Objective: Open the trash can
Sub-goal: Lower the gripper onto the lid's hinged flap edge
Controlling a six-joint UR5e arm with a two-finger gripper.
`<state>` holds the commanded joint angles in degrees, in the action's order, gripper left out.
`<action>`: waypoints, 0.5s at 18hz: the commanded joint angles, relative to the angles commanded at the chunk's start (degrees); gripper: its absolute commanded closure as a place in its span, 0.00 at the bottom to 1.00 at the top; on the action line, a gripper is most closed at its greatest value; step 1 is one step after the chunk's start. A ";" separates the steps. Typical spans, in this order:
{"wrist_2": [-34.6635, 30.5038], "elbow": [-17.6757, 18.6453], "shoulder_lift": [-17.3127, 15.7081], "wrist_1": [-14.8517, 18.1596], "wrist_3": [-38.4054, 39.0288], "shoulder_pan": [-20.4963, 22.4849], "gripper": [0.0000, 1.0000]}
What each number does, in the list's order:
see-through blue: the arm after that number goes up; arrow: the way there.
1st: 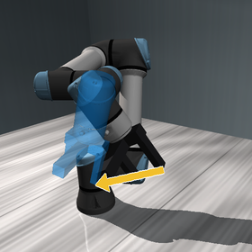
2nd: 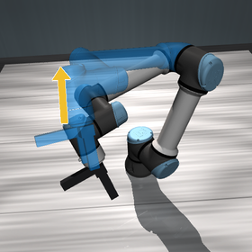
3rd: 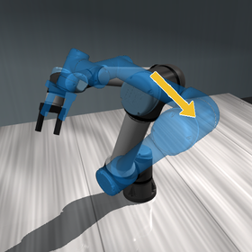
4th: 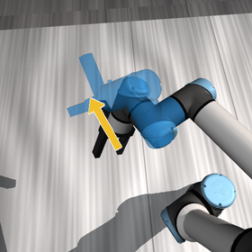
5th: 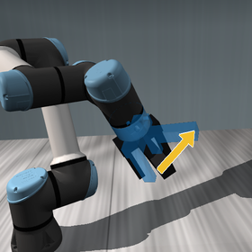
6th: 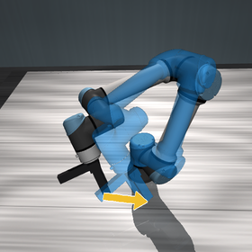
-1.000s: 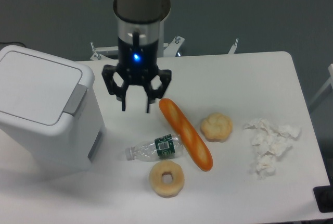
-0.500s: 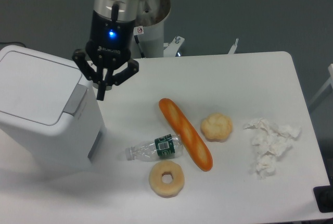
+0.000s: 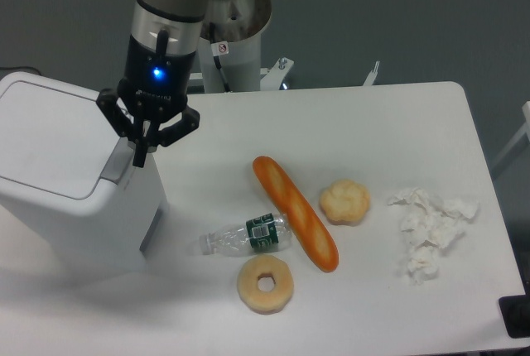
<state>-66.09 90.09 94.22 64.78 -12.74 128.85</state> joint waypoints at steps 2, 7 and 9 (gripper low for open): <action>0.00 0.00 0.00 0.00 0.00 -0.09 0.97; 0.09 0.09 -0.09 0.09 0.09 -0.53 0.97; 0.09 0.09 0.00 0.09 0.09 -0.53 0.97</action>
<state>-66.01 90.18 94.22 64.86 -12.66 128.32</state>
